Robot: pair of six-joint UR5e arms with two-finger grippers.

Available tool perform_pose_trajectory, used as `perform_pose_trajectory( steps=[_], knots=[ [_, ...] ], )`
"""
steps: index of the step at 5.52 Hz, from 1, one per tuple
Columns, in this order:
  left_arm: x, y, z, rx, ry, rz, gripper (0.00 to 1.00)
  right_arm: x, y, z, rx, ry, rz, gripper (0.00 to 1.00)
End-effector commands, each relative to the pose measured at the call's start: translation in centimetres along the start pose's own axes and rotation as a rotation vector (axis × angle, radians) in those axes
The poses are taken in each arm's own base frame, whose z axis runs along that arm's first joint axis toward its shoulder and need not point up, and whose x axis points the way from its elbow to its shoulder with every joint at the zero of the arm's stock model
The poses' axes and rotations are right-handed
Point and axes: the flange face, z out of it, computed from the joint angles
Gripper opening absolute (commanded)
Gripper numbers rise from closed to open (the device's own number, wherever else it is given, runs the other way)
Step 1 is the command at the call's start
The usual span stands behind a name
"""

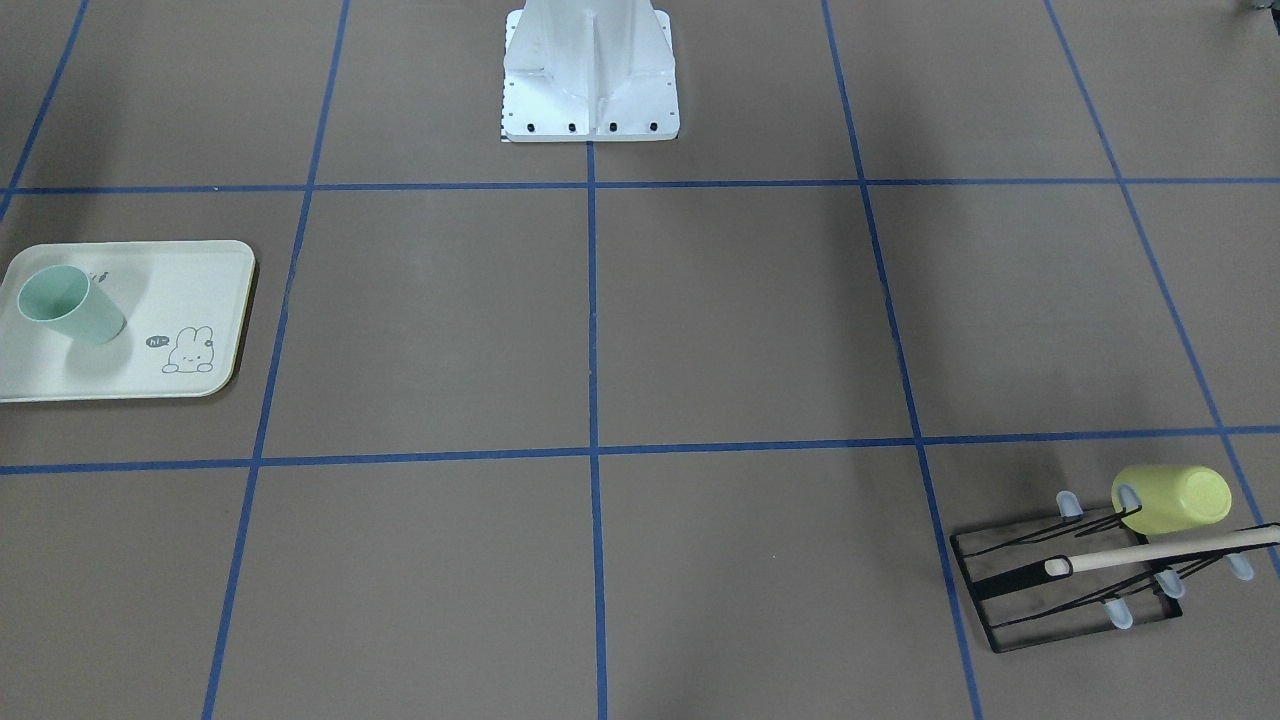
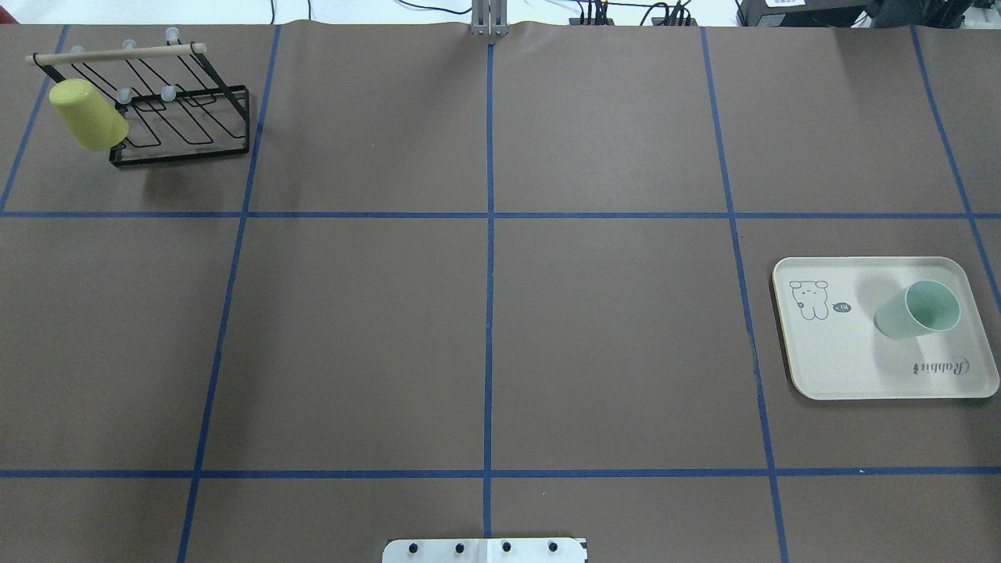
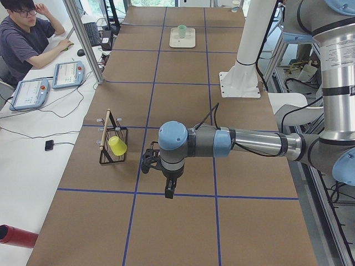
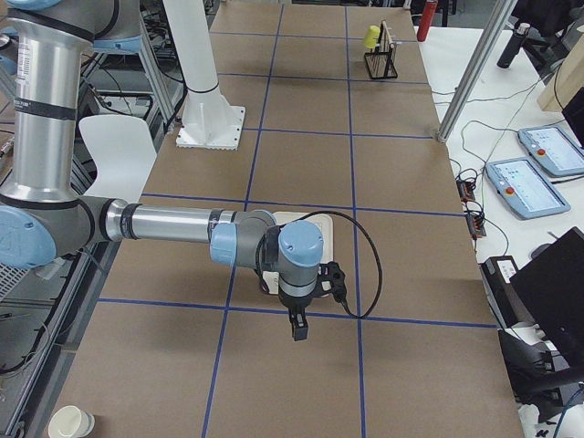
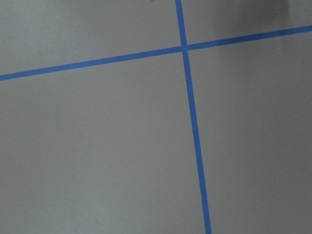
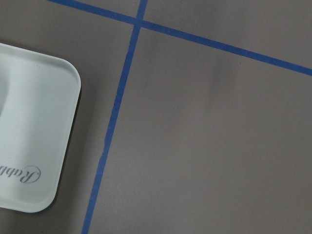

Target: Left arm grabs green cup and hands to right arm on tray

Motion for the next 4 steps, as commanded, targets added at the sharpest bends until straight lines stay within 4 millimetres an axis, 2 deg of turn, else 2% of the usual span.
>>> perform_pose_trajectory(
  steps=[1,4],
  knots=[
    [-0.20,0.10,0.57,-0.004,0.032,-0.013,1.00,0.15,-0.07,0.05,-0.003,0.007,0.002,1.00],
    [0.10,-0.30,0.13,0.006,0.036,-0.009,1.00,-0.28,-1.02,-0.85,0.016,0.012,0.028,1.00]
  ],
)
